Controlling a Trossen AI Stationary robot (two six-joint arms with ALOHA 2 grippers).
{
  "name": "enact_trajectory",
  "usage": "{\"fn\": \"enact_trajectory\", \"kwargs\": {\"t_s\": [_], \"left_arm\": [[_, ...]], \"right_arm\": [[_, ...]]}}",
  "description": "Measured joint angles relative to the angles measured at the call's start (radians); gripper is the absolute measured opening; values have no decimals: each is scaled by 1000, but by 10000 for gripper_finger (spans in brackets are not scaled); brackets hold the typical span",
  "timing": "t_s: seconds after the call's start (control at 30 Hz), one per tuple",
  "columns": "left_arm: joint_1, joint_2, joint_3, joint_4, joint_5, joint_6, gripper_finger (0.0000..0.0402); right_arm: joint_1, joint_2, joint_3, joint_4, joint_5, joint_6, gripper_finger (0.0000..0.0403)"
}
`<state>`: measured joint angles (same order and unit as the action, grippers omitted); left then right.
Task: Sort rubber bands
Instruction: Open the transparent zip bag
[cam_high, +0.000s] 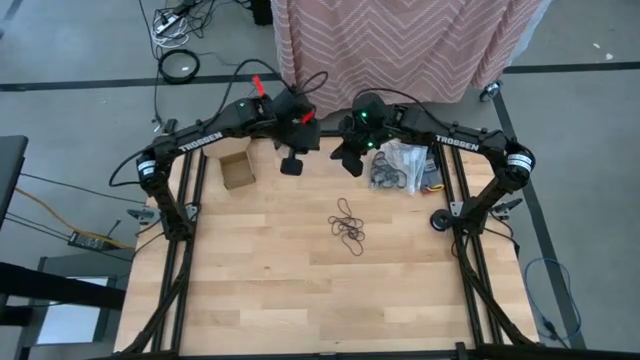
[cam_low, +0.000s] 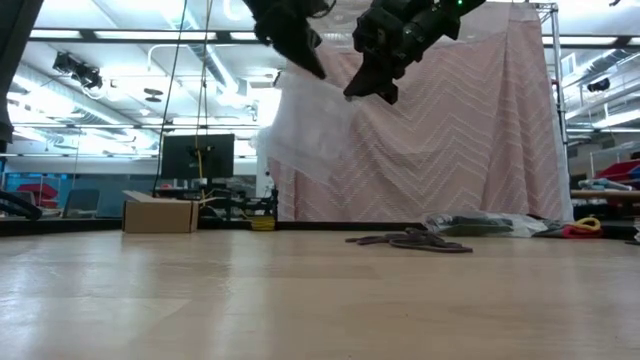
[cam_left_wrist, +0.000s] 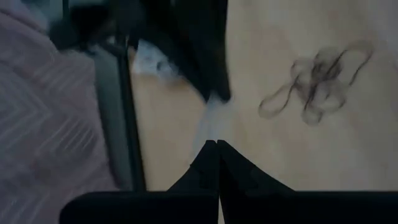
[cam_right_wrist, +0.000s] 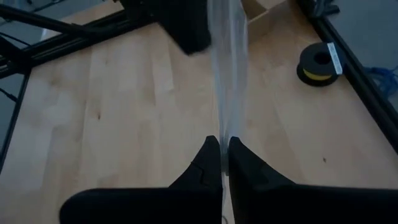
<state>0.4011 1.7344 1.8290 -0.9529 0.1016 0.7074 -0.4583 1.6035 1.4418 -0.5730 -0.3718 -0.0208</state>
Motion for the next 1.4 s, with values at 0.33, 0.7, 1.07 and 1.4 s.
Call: {"fn": "enact_trajectory", "kwargs": {"t_s": [0.33, 0.7, 1.07, 1.4], "left_arm": [[0, 0, 0, 28, -44, 26, 0], [-3, -3, 0, 73, -40, 25, 0], [-28, -3, 0, 2, -81, 61, 0], [-69, -3, 0, 25, -160, 79, 0]], "right_arm": [[8, 0, 0, 4, -25, 5, 0], [8, 0, 0, 4, -34, 13, 0], [8, 0, 0, 5, -36, 13, 0], [6, 0, 0, 12, -41, 18, 0]]}}
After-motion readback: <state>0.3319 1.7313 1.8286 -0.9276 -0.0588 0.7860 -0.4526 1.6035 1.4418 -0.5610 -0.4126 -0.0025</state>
